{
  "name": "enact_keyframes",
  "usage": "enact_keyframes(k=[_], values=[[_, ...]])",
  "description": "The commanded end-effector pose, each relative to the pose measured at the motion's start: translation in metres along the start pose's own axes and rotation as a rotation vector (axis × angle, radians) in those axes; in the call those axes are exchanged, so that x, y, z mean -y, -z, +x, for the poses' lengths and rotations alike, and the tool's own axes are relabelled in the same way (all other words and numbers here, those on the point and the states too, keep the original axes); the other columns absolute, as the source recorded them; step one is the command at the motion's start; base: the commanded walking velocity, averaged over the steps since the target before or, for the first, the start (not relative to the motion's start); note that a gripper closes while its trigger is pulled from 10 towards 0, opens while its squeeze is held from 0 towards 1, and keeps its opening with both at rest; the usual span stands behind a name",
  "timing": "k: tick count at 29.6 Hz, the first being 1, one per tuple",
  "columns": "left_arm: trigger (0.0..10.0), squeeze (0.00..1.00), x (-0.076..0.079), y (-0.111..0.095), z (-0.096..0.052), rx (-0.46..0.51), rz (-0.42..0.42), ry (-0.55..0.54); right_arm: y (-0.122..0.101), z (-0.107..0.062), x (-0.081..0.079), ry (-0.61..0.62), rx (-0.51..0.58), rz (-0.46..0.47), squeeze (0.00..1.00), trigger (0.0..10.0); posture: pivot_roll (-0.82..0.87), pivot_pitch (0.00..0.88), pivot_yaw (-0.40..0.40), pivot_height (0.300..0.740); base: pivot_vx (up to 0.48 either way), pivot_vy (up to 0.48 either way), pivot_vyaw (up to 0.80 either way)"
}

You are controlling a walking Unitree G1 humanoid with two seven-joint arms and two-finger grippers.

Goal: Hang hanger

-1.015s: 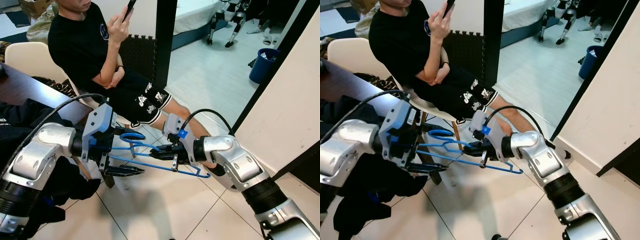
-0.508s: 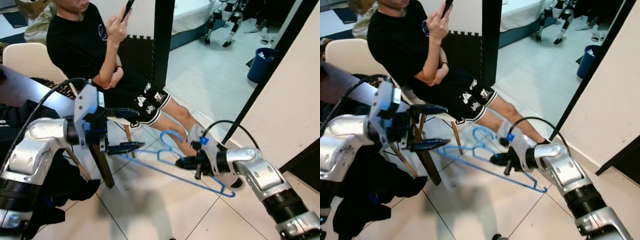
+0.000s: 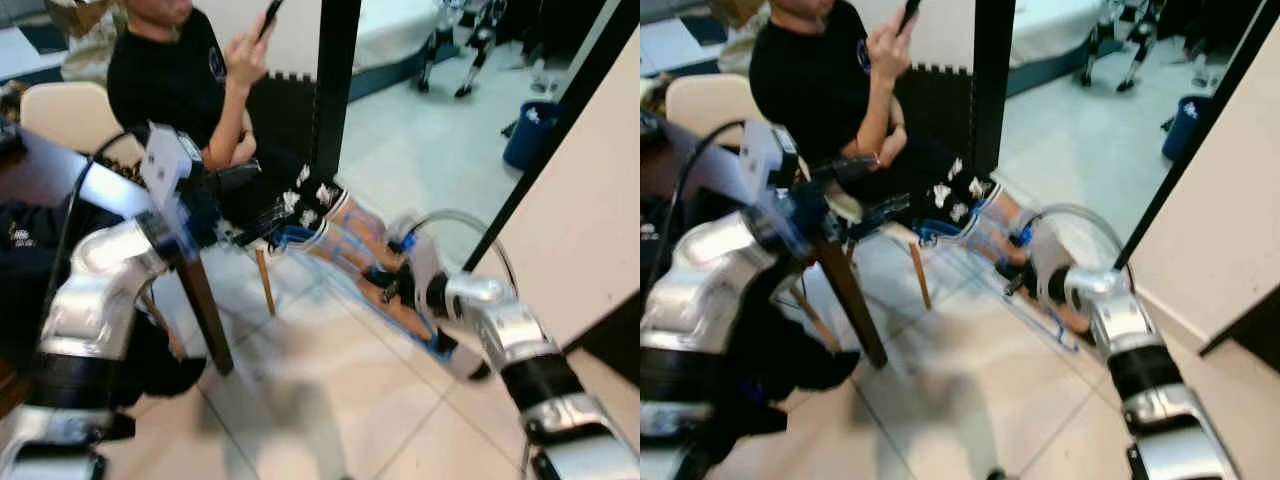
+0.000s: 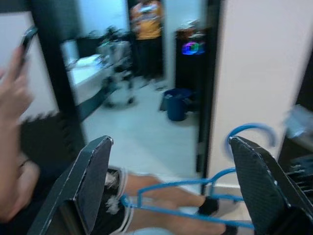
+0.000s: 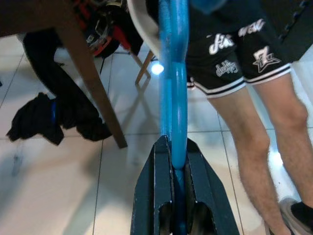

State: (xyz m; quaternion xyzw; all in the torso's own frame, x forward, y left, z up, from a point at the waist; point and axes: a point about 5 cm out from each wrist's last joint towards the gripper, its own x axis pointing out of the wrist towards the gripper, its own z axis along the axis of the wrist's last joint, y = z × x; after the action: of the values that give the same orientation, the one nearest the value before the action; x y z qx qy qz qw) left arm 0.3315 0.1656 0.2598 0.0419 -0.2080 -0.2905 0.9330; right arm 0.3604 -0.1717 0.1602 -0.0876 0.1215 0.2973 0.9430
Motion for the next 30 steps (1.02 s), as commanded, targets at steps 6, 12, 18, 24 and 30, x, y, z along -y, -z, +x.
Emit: enact_keyframes(k=[6, 12, 18, 24, 30], values=[[10.0, 0.00, 0.012, 0.017, -0.011, -0.037, -0.034, -0.349, 0.001, 0.008, -0.019, 0.041, 0.173, 0.170, 0.00, 10.0, 0.19, 0.110, -0.043, 0.740, 0.000, 0.000, 0.75], [10.0, 0.00, 0.011, 0.010, -0.017, -0.066, 0.224, -0.466, 0.001, 0.024, -0.044, -0.015, 0.240, 0.241, 0.00, 10.0, 0.20, 0.085, -0.035, 0.740, 0.000, 0.000, 0.73], [10.0, 0.00, -0.014, 0.005, -0.026, -0.086, 0.336, -0.623, 0.004, 0.031, -0.061, -0.056, 0.259, 0.274, 0.00, 10.0, 0.20, 0.087, -0.031, 0.740, 0.000, 0.000, 0.74], [10.0, 0.00, 0.001, 0.035, -0.036, -0.173, 0.249, -0.610, 0.022, 0.026, -0.072, -0.005, 0.238, 0.282, 0.00, 10.0, 0.19, 0.100, -0.027, 0.740, 0.000, 0.000, 0.72], [10.0, 0.00, 0.041, 0.072, -0.051, -0.261, 0.067, -0.506, 0.028, 0.005, -0.060, 0.081, 0.282, 0.269, 0.00, 10.0, 0.17, 0.106, -0.037, 0.740, 0.000, 0.000, 0.72]])
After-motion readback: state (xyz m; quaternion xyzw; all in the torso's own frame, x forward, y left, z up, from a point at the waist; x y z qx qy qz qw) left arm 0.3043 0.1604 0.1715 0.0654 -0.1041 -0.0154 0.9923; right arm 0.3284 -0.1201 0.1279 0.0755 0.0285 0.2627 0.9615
